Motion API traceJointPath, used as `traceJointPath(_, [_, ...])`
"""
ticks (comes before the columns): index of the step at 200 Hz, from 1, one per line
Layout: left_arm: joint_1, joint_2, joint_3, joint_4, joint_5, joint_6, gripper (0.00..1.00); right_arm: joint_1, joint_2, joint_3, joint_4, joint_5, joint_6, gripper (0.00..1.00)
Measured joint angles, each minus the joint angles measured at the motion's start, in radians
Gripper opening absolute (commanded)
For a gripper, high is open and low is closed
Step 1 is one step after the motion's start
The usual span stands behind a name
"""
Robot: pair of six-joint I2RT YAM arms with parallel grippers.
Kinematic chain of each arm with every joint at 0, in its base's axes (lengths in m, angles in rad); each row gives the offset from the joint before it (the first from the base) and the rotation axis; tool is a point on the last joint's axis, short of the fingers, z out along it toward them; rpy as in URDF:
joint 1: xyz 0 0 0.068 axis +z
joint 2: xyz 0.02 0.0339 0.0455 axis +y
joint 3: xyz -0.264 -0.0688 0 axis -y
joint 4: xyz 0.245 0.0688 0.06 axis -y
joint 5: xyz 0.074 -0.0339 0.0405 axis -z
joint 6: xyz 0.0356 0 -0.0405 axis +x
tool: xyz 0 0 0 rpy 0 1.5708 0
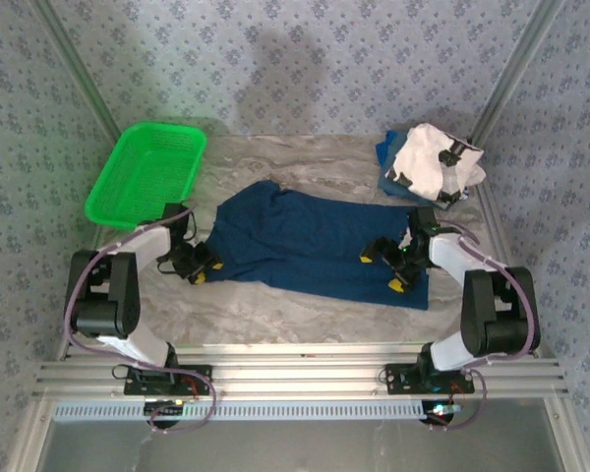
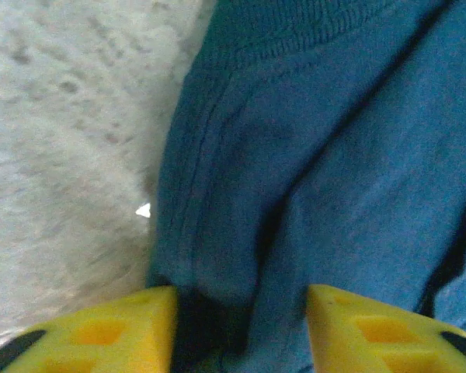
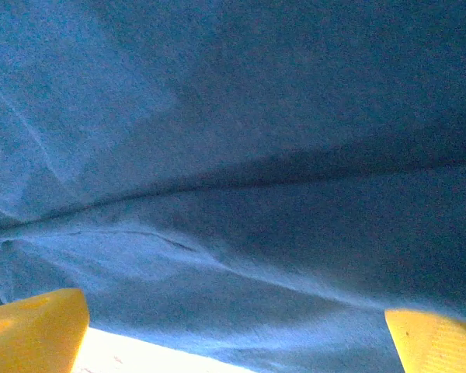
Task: Fold and stack the t-shirts
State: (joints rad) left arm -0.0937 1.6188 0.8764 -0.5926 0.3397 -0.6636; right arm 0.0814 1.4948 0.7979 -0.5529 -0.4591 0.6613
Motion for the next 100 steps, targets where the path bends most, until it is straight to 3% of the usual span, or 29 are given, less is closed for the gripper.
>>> traceJointPath(14, [-0.005,0.029,0.021,0.016,0.0,0.004,0.16,0.011,0.033,0.028,-0.003,0.02,-0.003,0.98])
traceJointPath(31, [-0.002,0.04,0.034,0.017,-0.012,0.021,0.11,0.021,0.083,0.069,-0.031,0.058,-0.005,0.97])
traceJointPath(100, [0.107,-0.088,0.033,-0.116,-0.058,0.115,0.14,0.031,0.133,0.13,-0.116,0.176,-0.019,0.97])
